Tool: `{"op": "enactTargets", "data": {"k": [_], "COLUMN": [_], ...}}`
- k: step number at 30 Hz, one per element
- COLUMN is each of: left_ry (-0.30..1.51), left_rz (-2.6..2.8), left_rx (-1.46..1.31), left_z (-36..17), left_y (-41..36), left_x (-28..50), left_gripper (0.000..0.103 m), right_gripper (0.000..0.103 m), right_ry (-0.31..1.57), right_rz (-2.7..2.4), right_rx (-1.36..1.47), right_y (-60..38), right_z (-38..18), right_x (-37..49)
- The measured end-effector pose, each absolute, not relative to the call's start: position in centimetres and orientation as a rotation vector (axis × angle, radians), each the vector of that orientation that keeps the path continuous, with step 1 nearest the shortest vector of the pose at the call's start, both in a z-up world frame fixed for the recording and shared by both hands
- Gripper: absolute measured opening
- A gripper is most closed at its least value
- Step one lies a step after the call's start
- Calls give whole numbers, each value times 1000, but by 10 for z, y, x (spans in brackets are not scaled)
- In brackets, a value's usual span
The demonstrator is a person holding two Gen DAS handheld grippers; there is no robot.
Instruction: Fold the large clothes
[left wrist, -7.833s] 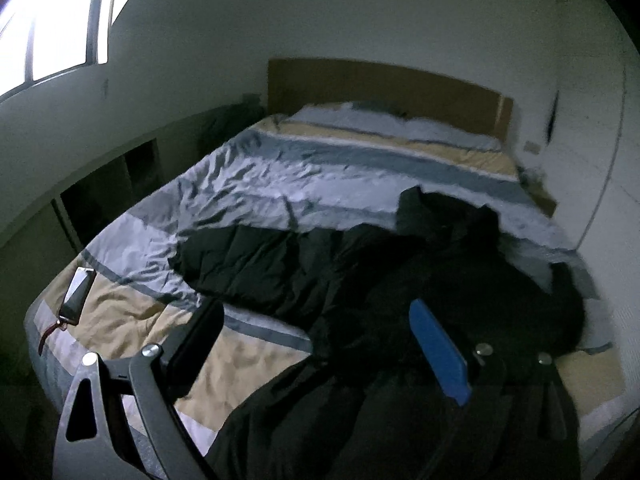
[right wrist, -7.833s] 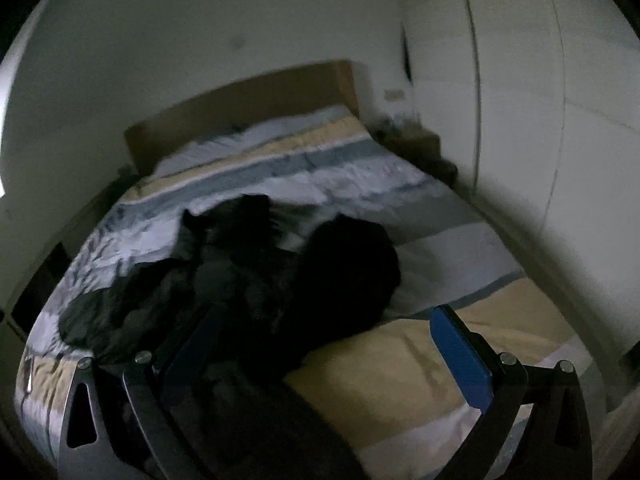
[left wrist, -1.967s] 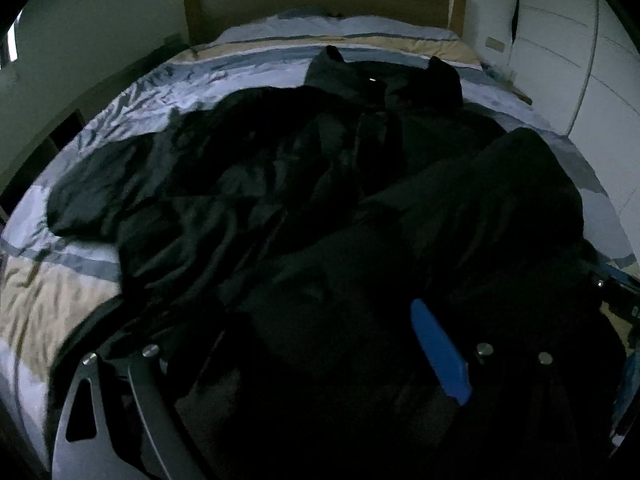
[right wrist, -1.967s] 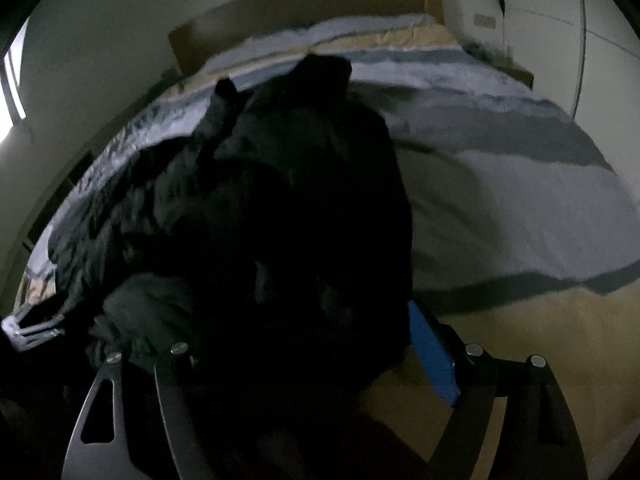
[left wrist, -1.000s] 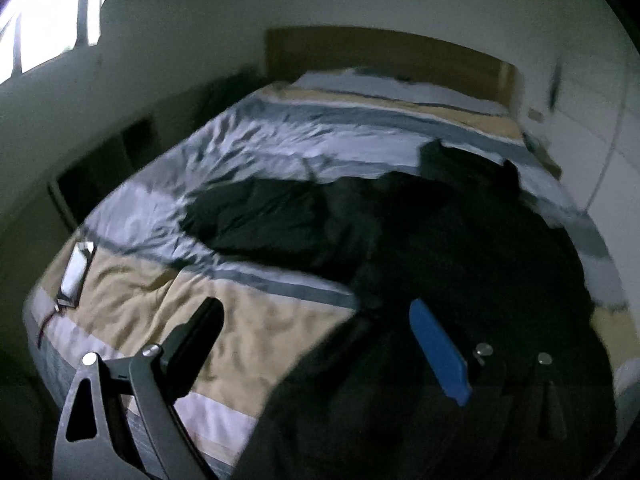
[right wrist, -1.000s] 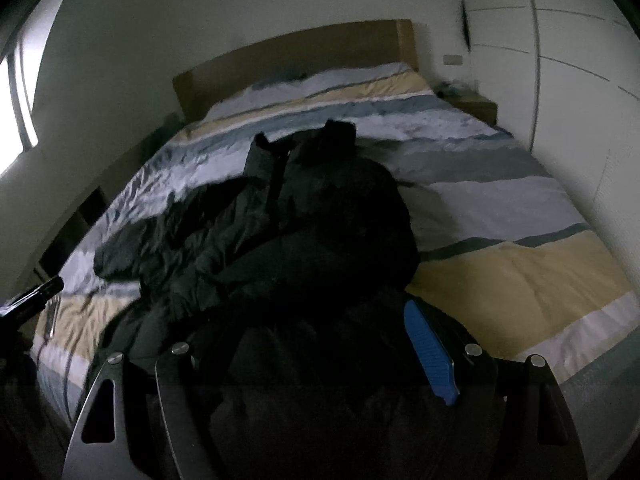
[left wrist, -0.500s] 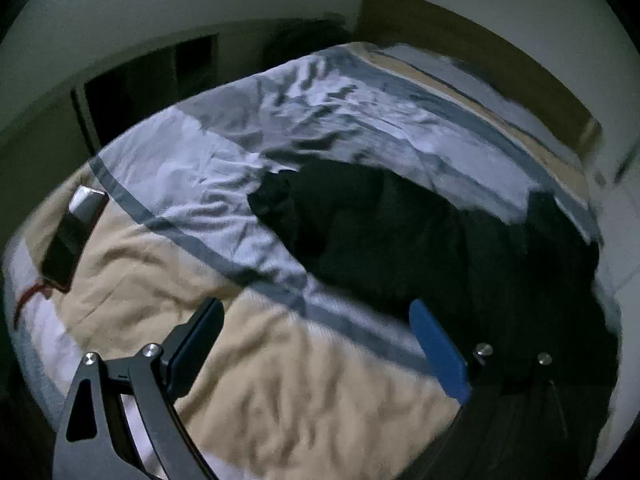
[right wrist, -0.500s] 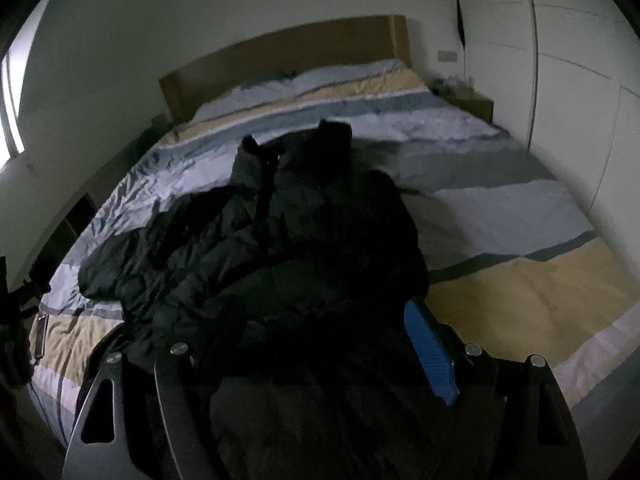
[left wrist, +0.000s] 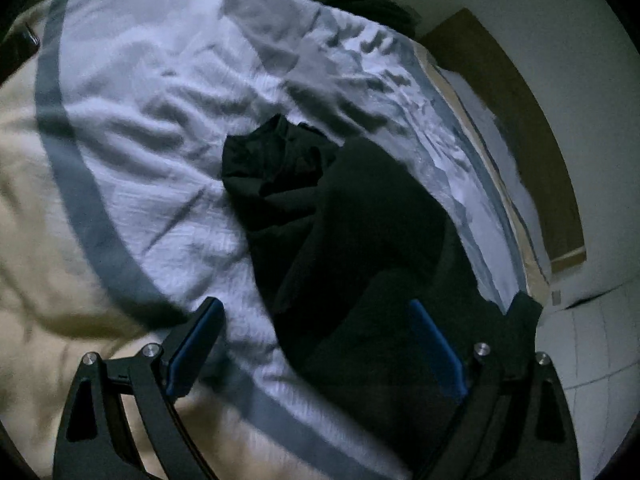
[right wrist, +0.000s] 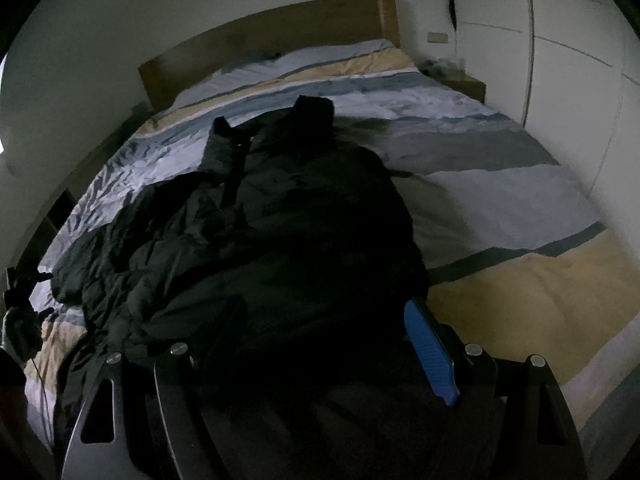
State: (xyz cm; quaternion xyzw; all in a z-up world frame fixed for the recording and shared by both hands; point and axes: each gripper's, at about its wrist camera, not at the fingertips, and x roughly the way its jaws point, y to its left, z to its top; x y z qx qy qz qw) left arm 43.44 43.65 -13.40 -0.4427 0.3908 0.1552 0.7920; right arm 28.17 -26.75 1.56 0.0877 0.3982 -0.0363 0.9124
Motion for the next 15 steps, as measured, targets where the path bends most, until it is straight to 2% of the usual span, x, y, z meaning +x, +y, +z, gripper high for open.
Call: {"op": "enactTargets", "data": {"k": [6,8,10,15], "left_ry": [795,794,792,784], "left_rz": [299,277,264,249], "left_rx": [-1029,-1005,-1005,-973], "left_z": [-150,-147,-146,-137], "left_y": [439,433,431,423], "left_x": [450,456,460,463], "left_gripper": [91,76,50,18], "right_gripper": [80,80,80,80], "right_ry": [823,825,825,816], "right_rz": [-97,-91,-86,-78], "right_rx": [150,146,143,116], "right_y": [-270,-270,-268,-261], "right_z": [14,13,13,18], "right_x": [285,285,286,283]}}
